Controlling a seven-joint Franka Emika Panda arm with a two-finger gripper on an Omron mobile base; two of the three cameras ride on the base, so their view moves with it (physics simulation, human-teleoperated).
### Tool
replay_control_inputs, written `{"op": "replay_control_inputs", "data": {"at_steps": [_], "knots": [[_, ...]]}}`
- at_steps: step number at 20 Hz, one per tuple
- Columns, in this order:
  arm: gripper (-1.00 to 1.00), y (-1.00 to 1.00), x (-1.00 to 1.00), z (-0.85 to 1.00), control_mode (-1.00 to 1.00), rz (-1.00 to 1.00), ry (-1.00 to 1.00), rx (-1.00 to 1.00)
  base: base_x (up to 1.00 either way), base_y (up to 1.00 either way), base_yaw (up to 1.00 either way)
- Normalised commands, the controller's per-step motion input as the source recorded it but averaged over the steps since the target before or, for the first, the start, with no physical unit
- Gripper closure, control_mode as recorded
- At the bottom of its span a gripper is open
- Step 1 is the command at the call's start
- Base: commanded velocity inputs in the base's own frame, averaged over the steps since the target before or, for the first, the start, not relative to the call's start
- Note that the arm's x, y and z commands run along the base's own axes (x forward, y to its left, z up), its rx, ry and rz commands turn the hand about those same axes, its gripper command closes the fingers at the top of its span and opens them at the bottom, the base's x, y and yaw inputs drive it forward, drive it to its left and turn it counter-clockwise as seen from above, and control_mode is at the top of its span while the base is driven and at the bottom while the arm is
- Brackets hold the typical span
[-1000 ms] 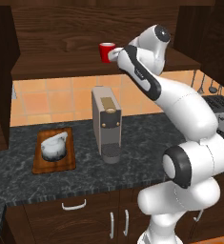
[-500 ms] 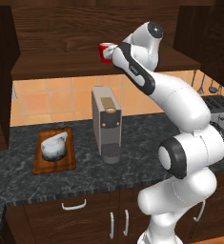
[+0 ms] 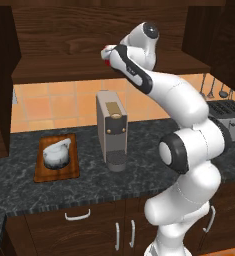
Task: Pick the kettle from the counter and place it on the tray. Then pick the mug from the cabinet and place it on the tray. Then close the cabinet doors.
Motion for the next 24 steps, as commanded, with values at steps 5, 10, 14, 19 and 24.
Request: {"op": "replay_control_inputs", "data": {"at_steps": [5, 10, 14, 19, 24], "knots": [[-1.00, 0.10, 0.29, 0.00, -1.00, 0.00, 0.00, 0.00, 0.00, 0.00, 0.00], [1.00, 0.07, 0.13, 0.00, -1.00, 0.00, 0.00, 0.00, 0.00, 0.00, 0.00], [1.00, 0.00, 0.02, -0.06, -1.00, 0.00, -0.02, 0.00, 0.00, 0.00, 0.00], [1.00, 0.07, 0.00, -0.09, -1.00, 0.00, -0.11, 0.00, 0.00, 0.00, 0.00], [1.00, 0.17, -0.07, -0.04, -1.00, 0.00, -0.19, 0.00, 0.00, 0.00, 0.00]]}}
